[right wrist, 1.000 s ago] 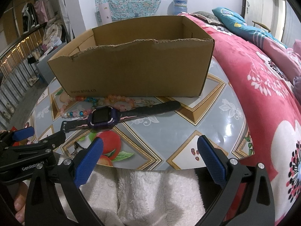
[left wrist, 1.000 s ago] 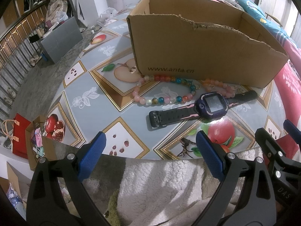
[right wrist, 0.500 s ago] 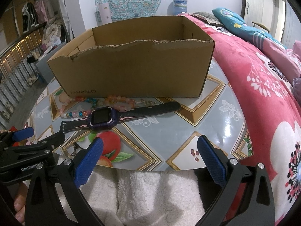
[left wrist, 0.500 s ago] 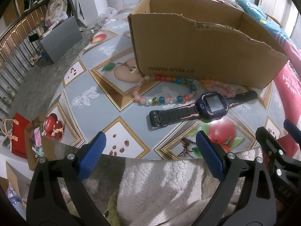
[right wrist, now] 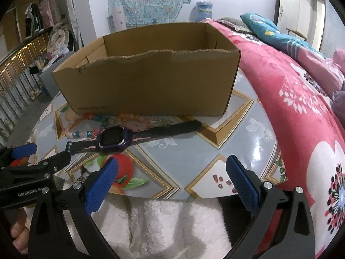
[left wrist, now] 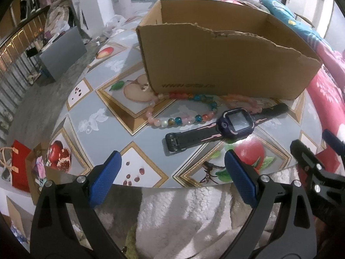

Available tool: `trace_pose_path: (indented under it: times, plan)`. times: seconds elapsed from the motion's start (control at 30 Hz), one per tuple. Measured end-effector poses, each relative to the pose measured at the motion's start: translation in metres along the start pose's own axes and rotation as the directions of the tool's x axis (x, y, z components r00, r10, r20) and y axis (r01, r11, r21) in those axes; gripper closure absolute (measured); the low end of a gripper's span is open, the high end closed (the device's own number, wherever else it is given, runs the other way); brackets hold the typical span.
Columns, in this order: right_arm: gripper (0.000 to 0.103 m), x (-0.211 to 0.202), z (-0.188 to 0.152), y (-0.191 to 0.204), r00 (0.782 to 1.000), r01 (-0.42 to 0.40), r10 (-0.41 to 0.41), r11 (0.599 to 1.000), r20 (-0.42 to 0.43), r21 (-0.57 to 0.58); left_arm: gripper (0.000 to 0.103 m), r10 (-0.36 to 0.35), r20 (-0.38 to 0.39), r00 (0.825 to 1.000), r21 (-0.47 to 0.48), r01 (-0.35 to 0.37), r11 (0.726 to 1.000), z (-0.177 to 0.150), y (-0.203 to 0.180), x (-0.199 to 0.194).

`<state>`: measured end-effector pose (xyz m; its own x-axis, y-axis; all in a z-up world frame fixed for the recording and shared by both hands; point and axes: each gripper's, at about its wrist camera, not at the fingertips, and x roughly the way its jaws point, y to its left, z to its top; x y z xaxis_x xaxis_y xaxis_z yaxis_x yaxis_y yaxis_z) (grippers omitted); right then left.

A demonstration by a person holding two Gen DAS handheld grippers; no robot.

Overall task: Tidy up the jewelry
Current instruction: 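Move the right gripper to the black smartwatch and close on its strap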

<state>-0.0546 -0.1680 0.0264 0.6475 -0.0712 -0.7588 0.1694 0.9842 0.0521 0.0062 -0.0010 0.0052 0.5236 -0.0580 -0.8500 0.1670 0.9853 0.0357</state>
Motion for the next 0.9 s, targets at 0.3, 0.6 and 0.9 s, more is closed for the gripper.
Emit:
trace_pose_path:
  times: [0.3, 0.6, 0.9]
  plan:
    - [0.006, -0.005, 0.004, -0.009, 0.997, -0.022, 0.023, 1.000, 0.067, -0.017, 0.011, -0.179, 0.094, 0.979, -0.022, 0.181, 0.983, 0.001, 0.008, -0.007]
    - [0.006, -0.001, 0.005, -0.021, 0.988, -0.127, 0.126, 0.992, 0.092, 0.009, 0.008, -0.395, 0.125, 0.910, -0.068, 0.405, 0.912, 0.000, 0.018, -0.010]
    - [0.015, 0.018, 0.017, -0.012, 0.956, -0.286, 0.286, 0.958, 0.062, -0.007, 0.008, -0.332, 0.090, 0.939, -0.086, 0.339, 0.937, -0.001, 0.032, 0.015]
